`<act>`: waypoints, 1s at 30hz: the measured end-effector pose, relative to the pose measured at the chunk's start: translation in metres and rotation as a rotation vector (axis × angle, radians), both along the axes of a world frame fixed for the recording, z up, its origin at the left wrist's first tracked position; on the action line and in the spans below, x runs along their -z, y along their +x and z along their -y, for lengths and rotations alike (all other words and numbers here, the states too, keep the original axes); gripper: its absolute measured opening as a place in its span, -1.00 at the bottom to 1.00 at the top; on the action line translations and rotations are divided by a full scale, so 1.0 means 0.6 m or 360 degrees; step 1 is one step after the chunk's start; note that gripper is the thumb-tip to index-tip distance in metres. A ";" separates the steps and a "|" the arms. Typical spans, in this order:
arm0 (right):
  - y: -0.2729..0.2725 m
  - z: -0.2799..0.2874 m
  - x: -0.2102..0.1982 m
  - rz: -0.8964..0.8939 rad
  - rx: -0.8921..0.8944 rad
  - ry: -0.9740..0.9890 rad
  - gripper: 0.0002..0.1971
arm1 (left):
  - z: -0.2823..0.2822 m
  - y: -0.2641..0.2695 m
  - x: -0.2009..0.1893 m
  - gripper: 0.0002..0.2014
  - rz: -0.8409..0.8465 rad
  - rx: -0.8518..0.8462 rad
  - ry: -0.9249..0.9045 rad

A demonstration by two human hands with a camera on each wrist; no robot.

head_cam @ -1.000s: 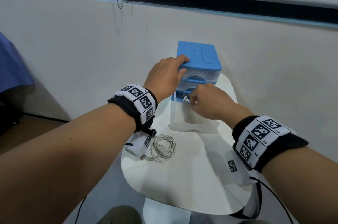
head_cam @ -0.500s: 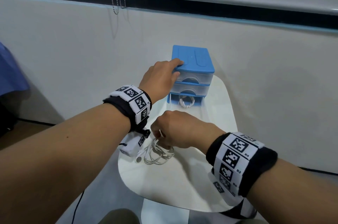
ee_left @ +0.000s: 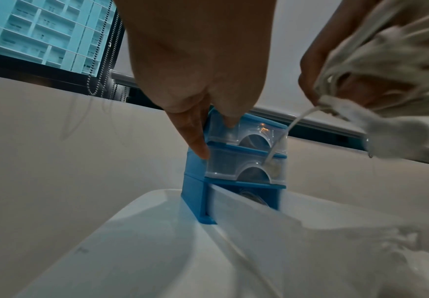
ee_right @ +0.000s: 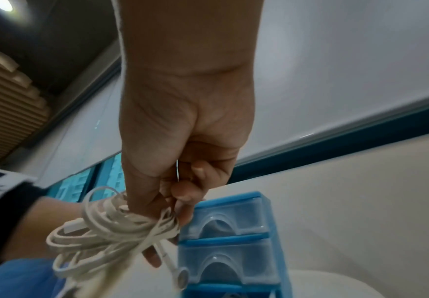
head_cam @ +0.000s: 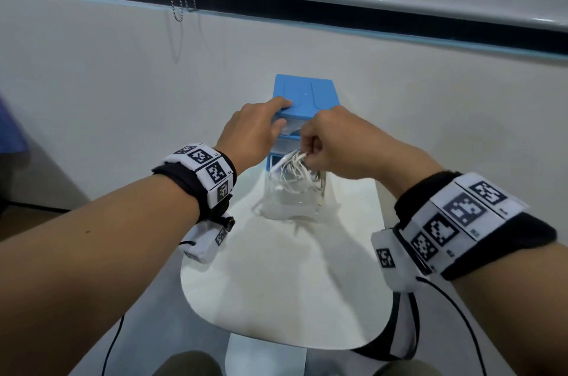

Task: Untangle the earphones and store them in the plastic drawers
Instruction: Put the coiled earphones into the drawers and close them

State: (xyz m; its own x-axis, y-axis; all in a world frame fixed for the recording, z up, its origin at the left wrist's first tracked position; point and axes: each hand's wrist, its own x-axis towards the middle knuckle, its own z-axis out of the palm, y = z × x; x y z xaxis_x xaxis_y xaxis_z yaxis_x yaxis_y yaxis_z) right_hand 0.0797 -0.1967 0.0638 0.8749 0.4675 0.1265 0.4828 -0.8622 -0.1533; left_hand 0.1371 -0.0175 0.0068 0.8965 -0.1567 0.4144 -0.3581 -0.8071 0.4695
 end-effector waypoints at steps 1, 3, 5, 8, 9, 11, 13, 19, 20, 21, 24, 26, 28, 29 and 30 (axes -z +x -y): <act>0.010 0.003 -0.001 0.0010 0.0057 0.0016 -0.83 | 0.000 0.000 0.001 -0.61 0.0005 -0.0004 -0.0002; 0.028 0.004 0.006 0.0034 0.0169 0.0024 -0.79 | -0.001 -0.001 0.000 -0.61 0.0010 -0.0005 -0.0002; 0.043 0.001 0.023 0.0045 0.0251 -0.0026 -0.86 | 0.000 -0.002 0.000 -0.60 0.0018 -0.0006 0.0014; 0.051 -0.001 0.066 0.0054 0.0325 -0.0179 -0.97 | 0.001 -0.002 0.000 -0.61 0.0026 -0.0012 0.0024; 0.050 0.000 0.082 0.0037 0.0360 -0.0227 -0.95 | 0.001 -0.002 0.001 -0.61 0.0025 -0.0012 0.0025; 0.046 -0.002 0.108 0.0028 0.0436 -0.0252 -0.89 | 0.000 -0.001 0.003 -0.61 0.0031 -0.0018 0.0025; 0.047 -0.003 0.121 0.0035 0.0475 -0.0233 -0.85 | 0.000 0.000 0.006 -0.61 0.0049 -0.0015 0.0008; 0.059 0.010 0.105 -0.0244 0.0394 0.0134 -0.81 | -0.003 0.000 0.007 -0.60 0.0054 -0.0008 0.0002; 0.056 0.017 0.098 -0.0249 0.0382 0.0188 -0.83 | -0.003 0.001 0.007 -0.60 0.0052 -0.0011 0.0010; 0.051 0.024 0.092 -0.0252 0.0359 0.0249 -0.86 | -0.003 0.001 0.007 -0.60 0.0053 -0.0016 0.0017; 0.032 0.049 0.084 -0.0232 0.0323 0.0383 -0.87 | -0.002 0.001 0.007 -0.60 0.0039 -0.0028 0.0029; 0.024 0.071 0.085 -0.0216 0.0402 0.0528 -0.84 | 0.001 -0.004 0.006 -0.61 -0.0019 -0.0029 0.0054; 0.019 0.094 0.087 -0.0280 0.0533 0.0725 -0.79 | 0.004 -0.008 0.005 -0.62 -0.0068 -0.0017 0.0072; 0.016 0.105 0.088 -0.0408 0.0581 0.0807 -0.72 | 0.005 -0.008 0.004 -0.62 -0.0075 -0.0010 0.0061; 0.012 0.113 0.091 -0.0613 0.0592 0.0844 -0.60 | 0.006 -0.005 0.002 -0.62 -0.0073 -0.0003 0.0039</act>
